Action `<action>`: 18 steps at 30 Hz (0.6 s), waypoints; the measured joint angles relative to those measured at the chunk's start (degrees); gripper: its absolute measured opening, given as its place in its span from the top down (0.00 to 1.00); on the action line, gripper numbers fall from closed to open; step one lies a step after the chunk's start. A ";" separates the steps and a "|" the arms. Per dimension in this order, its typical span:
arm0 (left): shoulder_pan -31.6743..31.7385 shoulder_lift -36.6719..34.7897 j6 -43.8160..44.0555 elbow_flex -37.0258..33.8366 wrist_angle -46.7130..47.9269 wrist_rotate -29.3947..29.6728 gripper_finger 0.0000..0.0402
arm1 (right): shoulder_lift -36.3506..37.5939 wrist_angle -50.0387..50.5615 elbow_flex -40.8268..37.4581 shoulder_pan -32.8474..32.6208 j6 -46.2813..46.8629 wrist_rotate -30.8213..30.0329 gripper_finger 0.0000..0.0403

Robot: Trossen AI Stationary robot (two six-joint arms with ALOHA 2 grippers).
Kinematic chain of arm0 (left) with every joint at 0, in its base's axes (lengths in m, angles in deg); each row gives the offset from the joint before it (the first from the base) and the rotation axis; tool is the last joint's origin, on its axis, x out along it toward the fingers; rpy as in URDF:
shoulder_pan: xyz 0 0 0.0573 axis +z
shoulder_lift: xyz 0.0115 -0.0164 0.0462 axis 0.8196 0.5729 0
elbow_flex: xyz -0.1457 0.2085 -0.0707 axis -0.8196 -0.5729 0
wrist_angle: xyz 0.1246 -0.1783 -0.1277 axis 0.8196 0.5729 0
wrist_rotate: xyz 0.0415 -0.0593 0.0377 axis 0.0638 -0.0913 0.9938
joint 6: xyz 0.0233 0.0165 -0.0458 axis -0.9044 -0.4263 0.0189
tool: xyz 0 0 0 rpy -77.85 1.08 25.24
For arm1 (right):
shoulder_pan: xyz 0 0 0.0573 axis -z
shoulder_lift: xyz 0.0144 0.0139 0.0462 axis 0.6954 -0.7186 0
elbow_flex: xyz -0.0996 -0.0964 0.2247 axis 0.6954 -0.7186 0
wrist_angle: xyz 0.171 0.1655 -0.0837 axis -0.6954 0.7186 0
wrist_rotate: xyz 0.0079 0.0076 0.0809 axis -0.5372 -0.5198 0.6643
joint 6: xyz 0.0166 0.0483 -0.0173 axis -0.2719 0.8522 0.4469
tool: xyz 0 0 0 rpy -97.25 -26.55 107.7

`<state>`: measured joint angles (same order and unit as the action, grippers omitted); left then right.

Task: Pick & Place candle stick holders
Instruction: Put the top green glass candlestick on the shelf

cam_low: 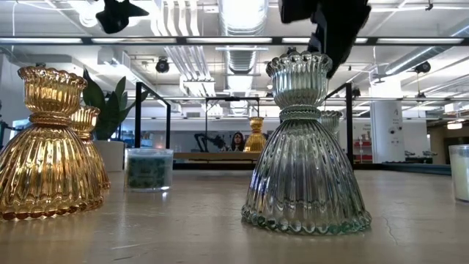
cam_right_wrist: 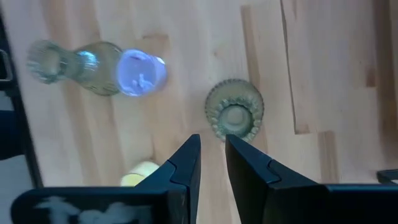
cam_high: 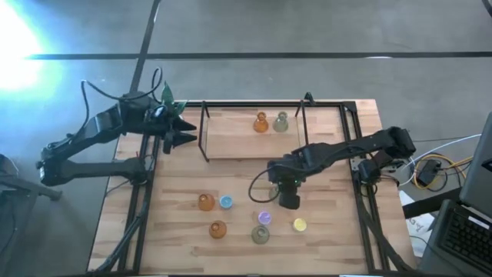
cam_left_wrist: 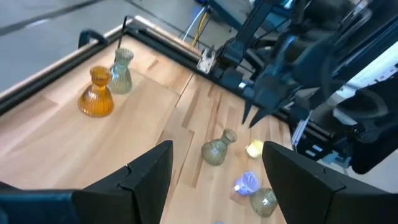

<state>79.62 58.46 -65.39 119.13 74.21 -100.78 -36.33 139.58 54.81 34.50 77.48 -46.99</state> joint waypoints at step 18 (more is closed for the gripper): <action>0.00 0.39 -0.08 0.04 0.01 0.02 0.37 | 0.08 -11.71 -10.86 4.44 -1.14 1.43 0.83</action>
<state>79.62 58.85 -65.47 119.17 74.23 -100.76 -36.26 127.87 43.96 38.94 76.34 -45.56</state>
